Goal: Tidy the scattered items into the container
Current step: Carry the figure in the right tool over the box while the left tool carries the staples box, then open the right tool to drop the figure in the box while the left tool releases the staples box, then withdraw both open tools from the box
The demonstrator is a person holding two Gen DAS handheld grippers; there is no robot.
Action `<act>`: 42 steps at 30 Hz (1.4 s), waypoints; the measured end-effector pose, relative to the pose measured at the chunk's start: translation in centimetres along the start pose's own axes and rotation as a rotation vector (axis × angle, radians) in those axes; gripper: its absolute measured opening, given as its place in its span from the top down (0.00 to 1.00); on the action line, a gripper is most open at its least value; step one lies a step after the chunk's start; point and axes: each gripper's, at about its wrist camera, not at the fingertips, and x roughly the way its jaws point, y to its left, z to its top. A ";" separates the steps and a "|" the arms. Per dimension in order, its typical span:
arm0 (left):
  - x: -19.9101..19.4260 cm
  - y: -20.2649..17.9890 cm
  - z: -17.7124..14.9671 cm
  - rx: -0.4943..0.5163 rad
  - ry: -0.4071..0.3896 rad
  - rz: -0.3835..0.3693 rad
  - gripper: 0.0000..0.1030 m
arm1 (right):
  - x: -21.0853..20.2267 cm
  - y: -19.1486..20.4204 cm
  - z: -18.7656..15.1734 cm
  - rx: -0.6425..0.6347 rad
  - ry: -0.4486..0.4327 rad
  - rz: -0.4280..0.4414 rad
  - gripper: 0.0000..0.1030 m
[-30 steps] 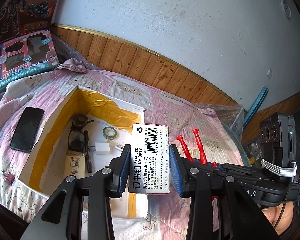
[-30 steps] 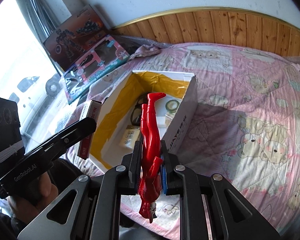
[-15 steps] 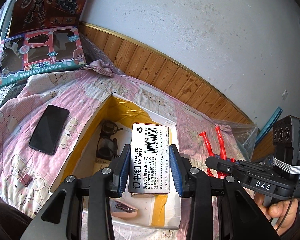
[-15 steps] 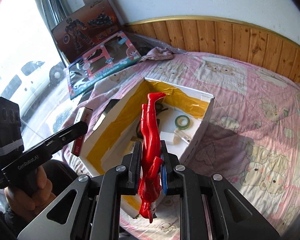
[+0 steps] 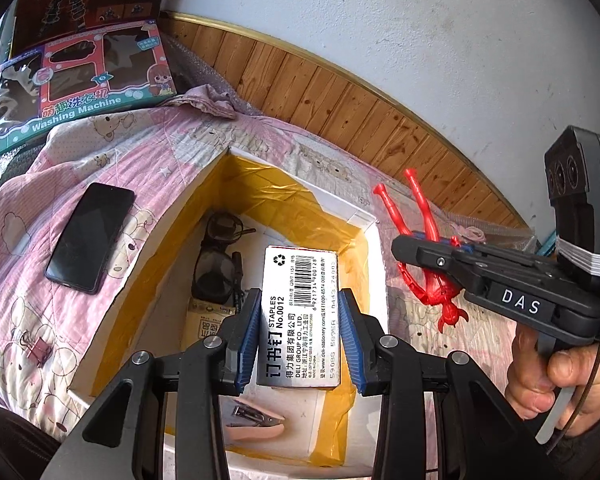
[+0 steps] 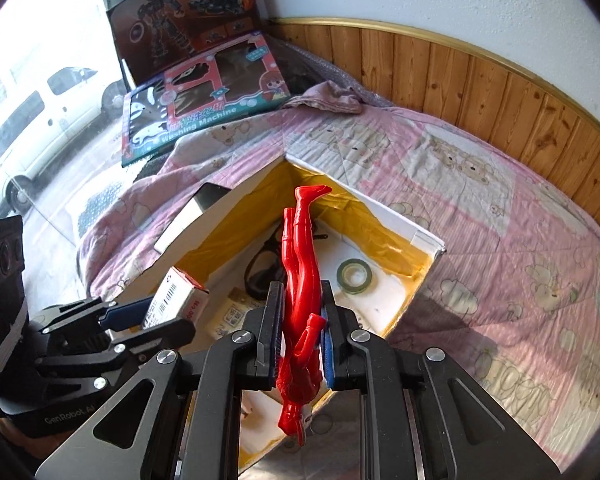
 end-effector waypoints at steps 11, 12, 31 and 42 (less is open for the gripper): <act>4.0 -0.2 -1.0 -0.051 0.114 -0.005 0.63 | 8.0 -1.4 2.1 -0.040 0.126 -0.027 0.84; 4.3 0.0 -0.9 -0.066 0.124 -0.012 0.63 | 8.6 -1.5 2.1 -0.046 0.142 -0.026 0.84; 5.0 2.0 -1.7 -0.114 0.177 0.032 0.48 | 8.8 -3.1 1.5 -0.064 0.145 -0.048 0.60; -2.5 -1.8 -3.0 0.084 0.043 0.201 0.45 | 1.4 1.2 -3.2 -0.313 0.149 -0.137 0.47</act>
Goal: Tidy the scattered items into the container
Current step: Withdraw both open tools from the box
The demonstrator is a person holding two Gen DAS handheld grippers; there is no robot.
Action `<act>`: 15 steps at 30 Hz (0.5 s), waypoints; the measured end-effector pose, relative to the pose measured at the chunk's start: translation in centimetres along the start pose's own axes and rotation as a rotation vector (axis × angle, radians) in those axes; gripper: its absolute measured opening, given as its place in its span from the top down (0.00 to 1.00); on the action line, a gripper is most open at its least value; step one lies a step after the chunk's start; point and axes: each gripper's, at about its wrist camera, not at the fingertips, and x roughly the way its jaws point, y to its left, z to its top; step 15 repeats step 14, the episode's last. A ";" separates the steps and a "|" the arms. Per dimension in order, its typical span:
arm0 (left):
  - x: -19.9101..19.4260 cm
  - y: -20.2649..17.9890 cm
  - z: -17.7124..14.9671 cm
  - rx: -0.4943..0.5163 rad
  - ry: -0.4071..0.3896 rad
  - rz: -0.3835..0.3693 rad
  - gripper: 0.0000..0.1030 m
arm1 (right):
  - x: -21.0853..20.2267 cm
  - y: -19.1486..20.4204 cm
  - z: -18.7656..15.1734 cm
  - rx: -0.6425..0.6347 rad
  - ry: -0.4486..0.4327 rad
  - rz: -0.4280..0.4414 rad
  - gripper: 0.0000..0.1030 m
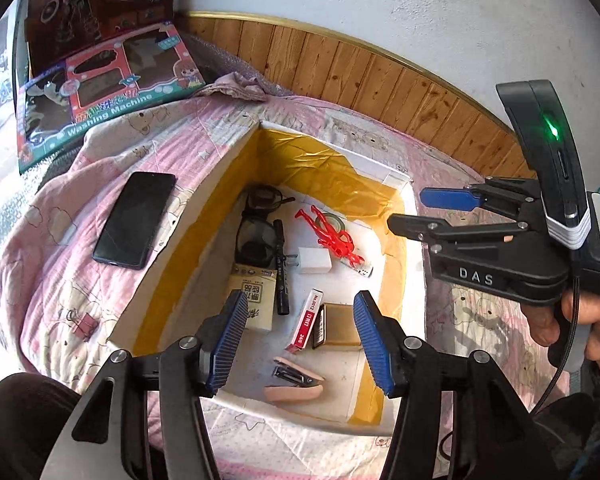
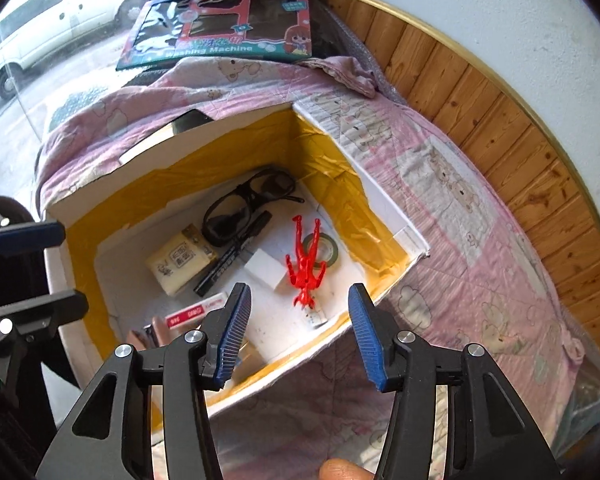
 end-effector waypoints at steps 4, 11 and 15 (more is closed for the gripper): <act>-2.1 -0.2 -0.7 0.020 -0.014 0.022 0.44 | -1.0 1.4 -1.8 -0.012 0.041 0.067 0.47; -4.3 -0.5 -1.8 0.019 -0.029 0.048 0.44 | -2.8 3.0 -3.0 -0.007 0.014 0.173 0.47; -4.9 -0.7 -1.9 0.027 -0.040 0.058 0.44 | -3.8 3.9 -3.1 -0.029 -0.004 0.161 0.47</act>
